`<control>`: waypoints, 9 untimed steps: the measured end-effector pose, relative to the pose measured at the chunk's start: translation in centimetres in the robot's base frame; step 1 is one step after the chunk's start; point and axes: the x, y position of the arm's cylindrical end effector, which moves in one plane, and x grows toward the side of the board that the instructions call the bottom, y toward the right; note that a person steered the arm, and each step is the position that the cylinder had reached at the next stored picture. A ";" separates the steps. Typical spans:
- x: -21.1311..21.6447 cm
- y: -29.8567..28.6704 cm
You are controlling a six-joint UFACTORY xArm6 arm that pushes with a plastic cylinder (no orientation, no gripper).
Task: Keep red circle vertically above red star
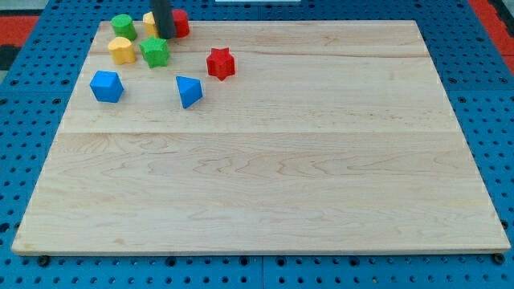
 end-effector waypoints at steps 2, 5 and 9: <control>-0.6 -0.2; -2.4 -3.2; -3.1 1.3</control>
